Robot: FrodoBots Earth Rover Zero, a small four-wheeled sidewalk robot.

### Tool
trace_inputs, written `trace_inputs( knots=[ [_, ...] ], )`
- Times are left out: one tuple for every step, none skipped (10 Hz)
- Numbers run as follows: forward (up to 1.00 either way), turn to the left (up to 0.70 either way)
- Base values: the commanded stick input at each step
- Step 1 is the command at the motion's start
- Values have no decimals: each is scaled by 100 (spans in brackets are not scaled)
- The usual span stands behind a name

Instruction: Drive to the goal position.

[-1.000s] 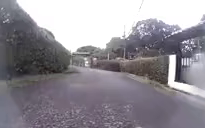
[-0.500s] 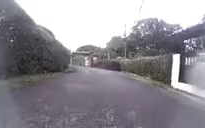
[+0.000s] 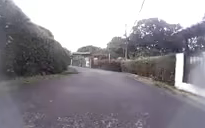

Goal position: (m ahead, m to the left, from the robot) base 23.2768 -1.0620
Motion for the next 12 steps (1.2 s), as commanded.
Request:
trace_inputs(
  knots=[
    [50, 0],
    [50, 0],
    [50, 0],
    [50, 0],
    [50, 0],
    [50, 0],
    [50, 0],
    [50, 0],
    [50, 0],
    [50, 0],
    [50, 0],
    [50, 0]
  ],
)
